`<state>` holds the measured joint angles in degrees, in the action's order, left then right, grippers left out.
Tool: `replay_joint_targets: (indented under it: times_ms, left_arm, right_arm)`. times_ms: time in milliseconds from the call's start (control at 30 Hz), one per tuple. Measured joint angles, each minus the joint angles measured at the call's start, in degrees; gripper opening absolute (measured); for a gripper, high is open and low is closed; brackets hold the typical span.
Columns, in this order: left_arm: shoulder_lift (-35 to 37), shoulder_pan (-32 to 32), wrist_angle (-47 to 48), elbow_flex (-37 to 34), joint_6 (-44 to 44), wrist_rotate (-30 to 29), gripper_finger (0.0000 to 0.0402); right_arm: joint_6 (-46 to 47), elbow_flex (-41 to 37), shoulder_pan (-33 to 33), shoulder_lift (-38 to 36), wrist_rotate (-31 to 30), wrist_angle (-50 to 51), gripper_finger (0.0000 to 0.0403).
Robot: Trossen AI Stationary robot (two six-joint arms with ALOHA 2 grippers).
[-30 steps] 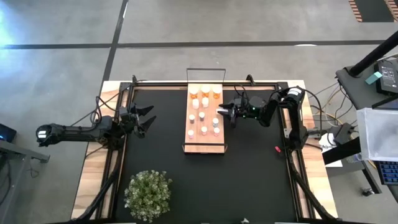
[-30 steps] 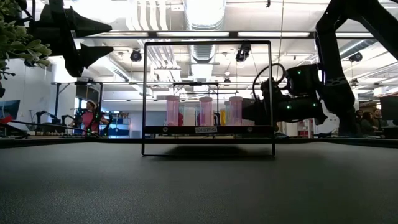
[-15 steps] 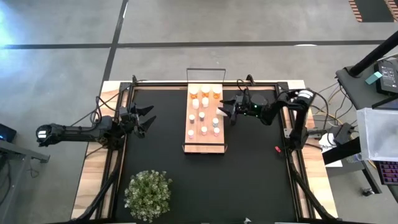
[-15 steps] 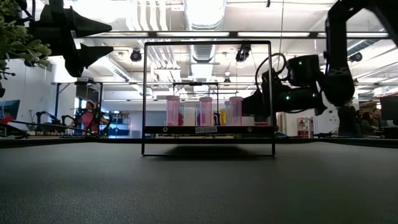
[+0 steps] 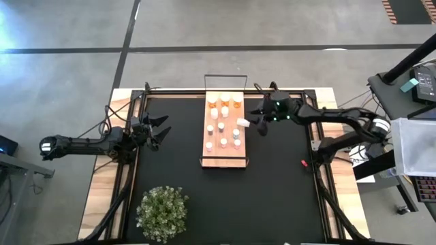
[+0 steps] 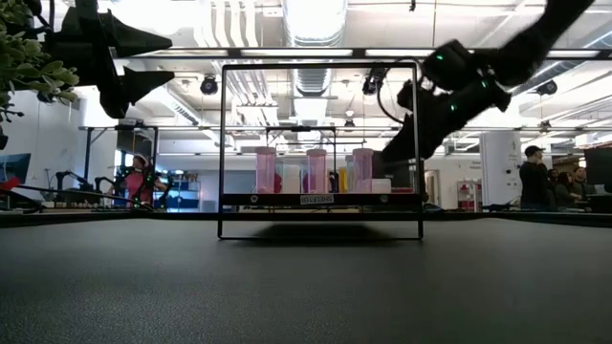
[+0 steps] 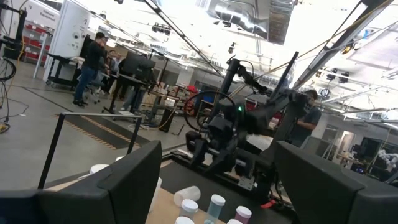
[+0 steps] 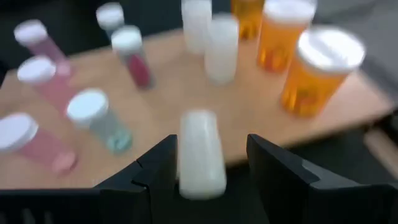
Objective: Pick and place medicine bottles onto shelf by color
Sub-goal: Put the white pill bottle on the shelf aligned with the other white pill bottle
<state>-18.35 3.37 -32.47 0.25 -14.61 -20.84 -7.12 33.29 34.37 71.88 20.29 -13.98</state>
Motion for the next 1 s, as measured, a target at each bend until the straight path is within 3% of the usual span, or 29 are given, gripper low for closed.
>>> replay_joint_targets:
  times_ms: [133,300,733,1000]
  left_arm:
    - [0.00,0.00,0.00,-0.01,0.01,-0.02,0.0295]
    - [0.00,-0.01,0.00,0.00,0.01,0.00,0.0295]
    - [0.00,0.00,0.01,0.00,0.02,-0.01,0.0295]
    - [0.00,-0.01,-0.01,0.00,0.01,0.00,0.0295]
  right_arm:
    - [-1.13,9.32,0.00,-0.29,0.01,20.26,0.0185]
    - [-1.86,17.88,-1.48,2.72,-1.84,32.60,0.0185]
    - [-5.29,37.54,-3.41,19.33,-2.40,54.65,0.0185]
    - [-9.75,43.70,-4.92,21.02,-3.56,58.40,0.0185]
